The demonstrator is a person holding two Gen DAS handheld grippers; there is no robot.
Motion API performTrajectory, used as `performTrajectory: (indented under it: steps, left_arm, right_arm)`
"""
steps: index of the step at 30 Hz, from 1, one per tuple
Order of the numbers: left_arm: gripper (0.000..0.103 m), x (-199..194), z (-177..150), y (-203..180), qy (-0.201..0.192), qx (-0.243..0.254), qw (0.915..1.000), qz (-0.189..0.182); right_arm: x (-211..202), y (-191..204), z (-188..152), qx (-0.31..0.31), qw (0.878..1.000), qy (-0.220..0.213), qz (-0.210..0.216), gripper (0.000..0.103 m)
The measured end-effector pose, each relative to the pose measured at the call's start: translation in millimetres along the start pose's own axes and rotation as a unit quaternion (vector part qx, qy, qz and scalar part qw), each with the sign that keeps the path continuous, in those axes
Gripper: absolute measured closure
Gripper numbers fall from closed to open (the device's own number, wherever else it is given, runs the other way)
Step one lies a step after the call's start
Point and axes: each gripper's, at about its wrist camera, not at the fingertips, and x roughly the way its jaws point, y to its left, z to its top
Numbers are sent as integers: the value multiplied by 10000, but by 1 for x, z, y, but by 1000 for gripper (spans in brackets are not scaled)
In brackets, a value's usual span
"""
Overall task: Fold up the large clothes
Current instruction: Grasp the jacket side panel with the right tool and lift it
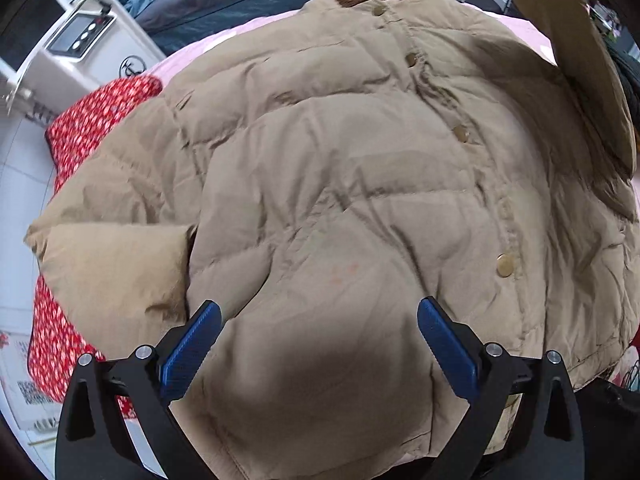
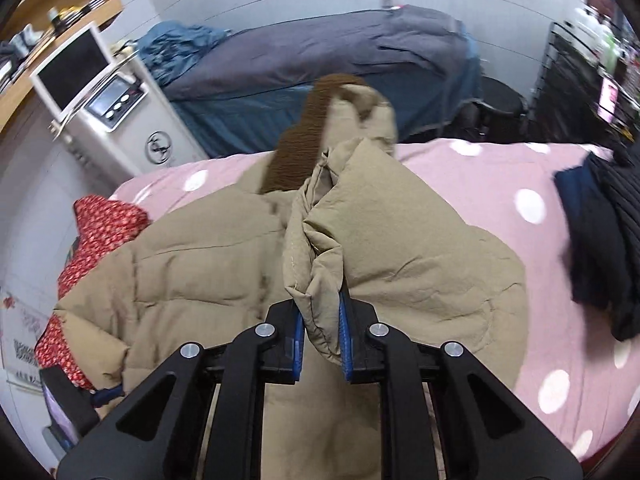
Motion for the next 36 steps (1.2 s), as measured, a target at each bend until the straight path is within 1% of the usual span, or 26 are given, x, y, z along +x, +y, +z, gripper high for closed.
performTrajectory:
  steps: [4, 7, 13, 16, 18, 20, 21, 23, 24, 25, 26, 28, 30, 33, 36]
  left_arm:
    - [6, 4, -5, 9, 75, -199, 9998, -3]
    - [6, 7, -6, 13, 110, -278, 9996, 11]
    - [6, 10, -6, 14, 152, -282, 9995, 32]
    - [6, 11, -3, 14, 137, -246, 9996, 57]
    - [6, 11, -2, 14, 129, -239, 9996, 52]
    - [6, 12, -2, 14, 154, -239, 9996, 51]
    - [6, 13, -2, 14, 168, -242, 9996, 50]
    - [6, 15, -2, 14, 186, -240, 9995, 56]
    - [6, 15, -1, 14, 180, -235, 9995, 61]
    - [6, 14, -1, 14, 162, -225, 9996, 76]
    - [6, 14, 0, 13, 150, -219, 9996, 85]
    - [6, 13, 0, 13, 132, -222, 9996, 100]
    - [6, 13, -1, 15, 143, -263, 9995, 102]
    - [6, 14, -3, 16, 185, -320, 9993, 104]
    - [6, 15, -5, 19, 202, -367, 9991, 100]
  right_arm:
    - [32, 34, -1, -259, 9989, 369, 90, 88]
    - [54, 43, -18, -281, 9972, 680, 122, 88]
    - [88, 74, -49, -561, 9927, 1044, 231, 88]
    - [109, 84, -64, -740, 9884, 1320, 124, 88]
    - [115, 87, -72, -835, 9868, 1383, 75, 88]
    - [120, 94, -78, -1077, 9842, 1408, -28, 87]
    - [122, 96, -80, -1163, 9829, 1429, -72, 83]
    - [128, 102, -84, -1372, 9786, 1522, -203, 70]
    - [132, 108, -87, -1517, 9752, 1590, -252, 49]
    - [131, 112, -89, -1596, 9740, 1579, -294, 36]
    - [128, 117, -91, -1691, 9736, 1501, -330, 32]
    - [119, 124, -95, -1850, 9727, 1375, -272, 31]
    - [109, 127, -95, -1906, 9732, 1282, -111, 31]
    - [91, 119, -86, -1711, 9797, 1044, 93, 31]
    - [71, 99, -72, -1358, 9886, 644, 48, 31]
